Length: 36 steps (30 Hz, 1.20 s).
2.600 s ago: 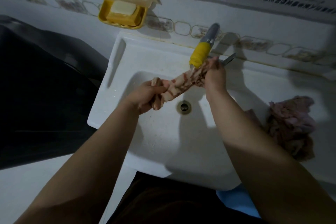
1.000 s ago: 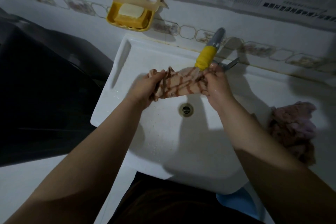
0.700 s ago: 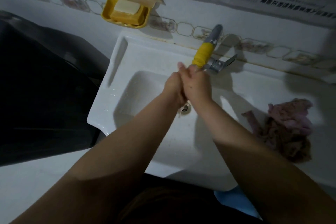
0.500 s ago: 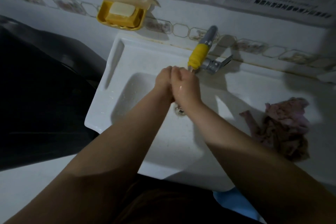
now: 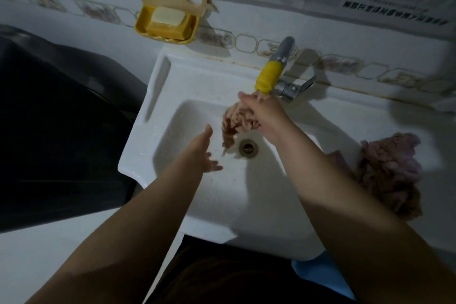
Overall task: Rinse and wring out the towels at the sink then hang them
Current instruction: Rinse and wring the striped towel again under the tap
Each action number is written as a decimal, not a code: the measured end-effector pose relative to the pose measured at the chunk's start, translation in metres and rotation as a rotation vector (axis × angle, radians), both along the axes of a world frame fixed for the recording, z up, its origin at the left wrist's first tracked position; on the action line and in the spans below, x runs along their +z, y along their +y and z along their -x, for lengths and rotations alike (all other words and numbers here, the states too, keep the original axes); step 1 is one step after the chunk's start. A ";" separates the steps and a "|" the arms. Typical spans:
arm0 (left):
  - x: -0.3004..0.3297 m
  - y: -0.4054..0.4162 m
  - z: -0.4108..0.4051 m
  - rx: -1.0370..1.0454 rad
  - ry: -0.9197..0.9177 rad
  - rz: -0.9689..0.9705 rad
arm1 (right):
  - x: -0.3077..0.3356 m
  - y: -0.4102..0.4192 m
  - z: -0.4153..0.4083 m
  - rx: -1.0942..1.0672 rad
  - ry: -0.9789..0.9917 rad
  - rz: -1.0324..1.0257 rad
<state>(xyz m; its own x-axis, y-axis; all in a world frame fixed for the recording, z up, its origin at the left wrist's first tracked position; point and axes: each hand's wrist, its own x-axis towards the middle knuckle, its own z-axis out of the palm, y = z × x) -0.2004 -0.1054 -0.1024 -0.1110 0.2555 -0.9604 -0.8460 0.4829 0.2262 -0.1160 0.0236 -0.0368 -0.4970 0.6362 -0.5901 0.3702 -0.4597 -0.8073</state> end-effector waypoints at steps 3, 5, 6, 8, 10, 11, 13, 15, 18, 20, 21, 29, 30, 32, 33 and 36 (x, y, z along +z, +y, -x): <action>0.007 0.008 -0.009 0.034 -0.201 -0.195 | 0.009 -0.019 -0.007 0.230 -0.050 -0.225; 0.013 0.019 -0.003 0.022 -0.169 -0.341 | 0.009 -0.032 -0.019 0.382 -0.061 -0.357; 0.014 0.025 0.002 0.015 -0.122 -0.375 | 0.006 -0.036 -0.027 0.455 -0.074 -0.393; 0.020 0.034 0.008 -0.007 -0.060 -0.406 | 0.001 -0.044 -0.045 0.574 -0.092 -0.360; 0.028 0.039 0.010 -0.082 -0.013 -0.459 | -0.005 -0.047 -0.060 0.586 -0.071 -0.246; 0.030 0.040 0.010 -0.132 0.018 -0.486 | -0.008 -0.047 -0.066 0.502 -0.050 -0.164; 0.036 0.041 0.009 -0.187 0.068 -0.508 | -0.020 -0.041 -0.073 0.251 -0.038 -0.053; 0.046 0.040 0.009 -0.223 0.110 -0.484 | -0.033 -0.030 -0.077 0.231 -0.124 -0.267; 0.064 0.043 0.005 -0.345 0.148 -0.516 | -0.054 -0.017 -0.068 0.461 -0.198 -0.578; 0.072 0.044 0.006 -0.397 0.174 -0.534 | -0.057 -0.011 -0.053 0.410 -0.169 -0.558; 0.076 0.044 0.008 -0.450 0.196 -0.553 | -0.055 -0.008 -0.050 0.349 -0.152 -0.534; 0.065 0.040 0.028 -1.535 1.198 -0.348 | -0.033 0.020 -0.061 0.566 -0.263 -0.429; 0.066 0.039 0.031 -1.538 1.245 -0.335 | -0.030 0.023 -0.062 0.624 -0.308 -0.465; 0.065 0.035 0.041 -1.515 1.240 -0.295 | -0.022 0.025 -0.063 0.700 -0.347 -0.487; 0.064 0.033 0.046 -1.500 1.223 -0.272 | -0.017 0.026 -0.064 0.736 -0.357 -0.475; 0.061 0.025 0.056 -1.490 1.262 -0.196 | -0.003 0.028 -0.069 0.883 -0.417 -0.417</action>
